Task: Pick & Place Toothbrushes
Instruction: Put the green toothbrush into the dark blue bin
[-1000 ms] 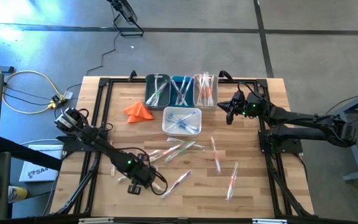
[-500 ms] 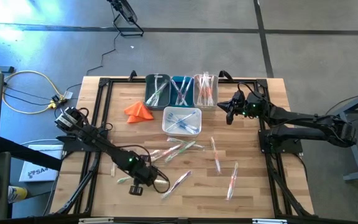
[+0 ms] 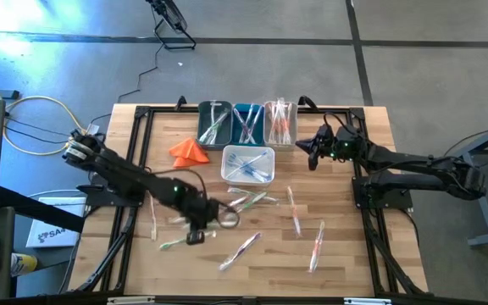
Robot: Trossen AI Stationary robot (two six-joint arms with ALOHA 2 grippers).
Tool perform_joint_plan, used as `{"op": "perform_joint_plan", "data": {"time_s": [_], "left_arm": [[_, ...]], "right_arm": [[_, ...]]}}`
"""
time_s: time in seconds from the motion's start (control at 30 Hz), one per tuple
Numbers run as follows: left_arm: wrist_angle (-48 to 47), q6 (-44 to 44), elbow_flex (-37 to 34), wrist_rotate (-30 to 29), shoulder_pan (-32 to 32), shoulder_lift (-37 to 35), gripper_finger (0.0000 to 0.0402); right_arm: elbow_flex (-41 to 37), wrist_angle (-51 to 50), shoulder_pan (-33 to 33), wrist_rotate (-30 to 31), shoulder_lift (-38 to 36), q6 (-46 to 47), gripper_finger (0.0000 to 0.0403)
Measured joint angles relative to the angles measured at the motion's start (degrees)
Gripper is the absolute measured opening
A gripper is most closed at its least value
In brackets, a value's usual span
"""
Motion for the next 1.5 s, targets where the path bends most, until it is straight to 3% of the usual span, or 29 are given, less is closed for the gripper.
{"op": "perform_joint_plan", "data": {"time_s": [0.23,0.4,0.57,0.9,1.23,1.5], "left_arm": [[-0.8,-1.4,1.1,0.0,8.7,-6.1,0.0028],[-4.4,-0.2,6.1,-0.2,15.8,-8.7,0.0028],[-8.7,5.4,13.1,-2.6,22.7,-8.8,0.0028],[-8.6,15.4,23.3,-8.1,37.2,-8.8,0.0028],[-5.9,17.4,24.0,-9.5,53.0,-7.9,0.0028],[-6.1,10.6,24.0,-8.8,62.1,-5.1,0.0028]], "right_arm": [[0.0,0.0,1.4,0.0,0.0,-0.2,0.0002],[0.0,0.0,1.4,0.2,0.0,-0.6,0.0002],[0.0,0.0,1.4,0.2,0.0,-0.6,0.0002],[0.0,0.1,1.4,0.2,0.0,-2.1,0.0002],[0.0,0.0,1.4,0.2,0.0,-2.1,0.0002],[0.0,0.1,1.4,0.2,0.0,-2.2,0.0002]]}}
